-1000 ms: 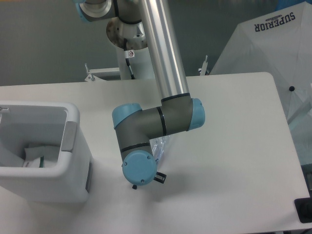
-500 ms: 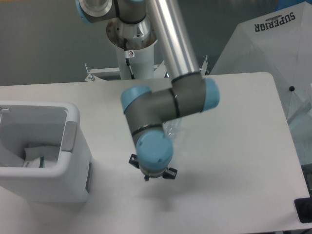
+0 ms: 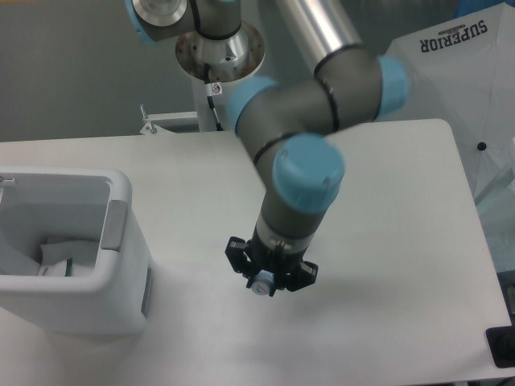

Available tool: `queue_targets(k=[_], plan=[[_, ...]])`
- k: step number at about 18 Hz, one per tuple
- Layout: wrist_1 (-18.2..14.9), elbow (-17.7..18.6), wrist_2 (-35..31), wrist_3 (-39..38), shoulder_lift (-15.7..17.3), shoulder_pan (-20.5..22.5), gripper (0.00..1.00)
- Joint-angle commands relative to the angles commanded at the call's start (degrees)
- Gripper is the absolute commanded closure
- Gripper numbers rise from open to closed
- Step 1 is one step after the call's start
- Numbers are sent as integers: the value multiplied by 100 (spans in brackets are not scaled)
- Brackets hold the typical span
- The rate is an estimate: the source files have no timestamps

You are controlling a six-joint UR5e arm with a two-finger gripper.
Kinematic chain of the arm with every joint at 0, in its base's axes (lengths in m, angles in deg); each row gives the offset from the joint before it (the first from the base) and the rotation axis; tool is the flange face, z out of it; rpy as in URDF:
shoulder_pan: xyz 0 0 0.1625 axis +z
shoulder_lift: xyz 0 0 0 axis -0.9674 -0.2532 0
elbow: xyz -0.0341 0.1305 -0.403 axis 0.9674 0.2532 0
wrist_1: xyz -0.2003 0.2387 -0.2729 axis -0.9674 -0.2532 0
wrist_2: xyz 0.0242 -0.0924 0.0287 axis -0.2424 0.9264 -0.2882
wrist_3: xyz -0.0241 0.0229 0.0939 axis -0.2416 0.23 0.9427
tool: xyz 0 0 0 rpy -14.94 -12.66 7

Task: Place the trash in the trash can
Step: 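Lift the bottle by its cap end and carry it over the bin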

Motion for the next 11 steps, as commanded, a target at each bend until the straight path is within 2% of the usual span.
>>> queue_targets(k=[2,5,7,9,11], plan=[[168,-9,449,-210,176,0,91],[738,-9,1002,-570,229,0,91],[1099,-44,1590,-816,229,0,91],[1293,-123,2074,-993,229,9,91],[1328,-211,2243,-1011,256,-17,91]])
